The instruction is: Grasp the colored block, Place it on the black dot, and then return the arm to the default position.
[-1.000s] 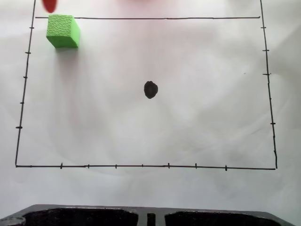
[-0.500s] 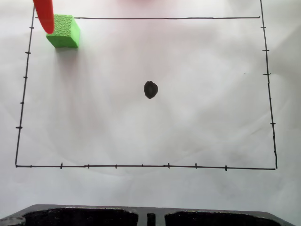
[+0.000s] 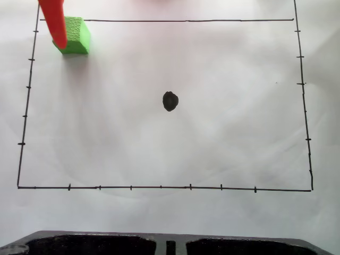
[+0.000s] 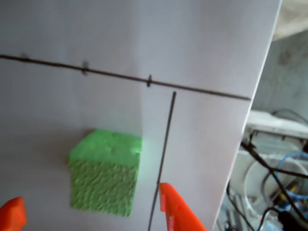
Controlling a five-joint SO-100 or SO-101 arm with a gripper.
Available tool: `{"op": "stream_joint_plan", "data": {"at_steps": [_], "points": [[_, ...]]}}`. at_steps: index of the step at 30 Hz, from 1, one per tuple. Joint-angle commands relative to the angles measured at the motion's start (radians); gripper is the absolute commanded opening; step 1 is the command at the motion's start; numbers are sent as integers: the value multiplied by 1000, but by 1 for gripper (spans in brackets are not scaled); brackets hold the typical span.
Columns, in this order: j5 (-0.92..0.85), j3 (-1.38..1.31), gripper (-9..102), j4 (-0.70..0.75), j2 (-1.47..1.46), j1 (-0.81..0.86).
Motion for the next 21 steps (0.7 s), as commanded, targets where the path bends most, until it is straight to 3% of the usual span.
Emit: {"op": "stream_joint_plan", "data": {"at_steps": [1, 13, 21], "points": [[15, 9, 37, -35, -25, 2], [64, 60, 35, -129, -74, -21], [100, 60, 25, -135, -81, -44]]}}
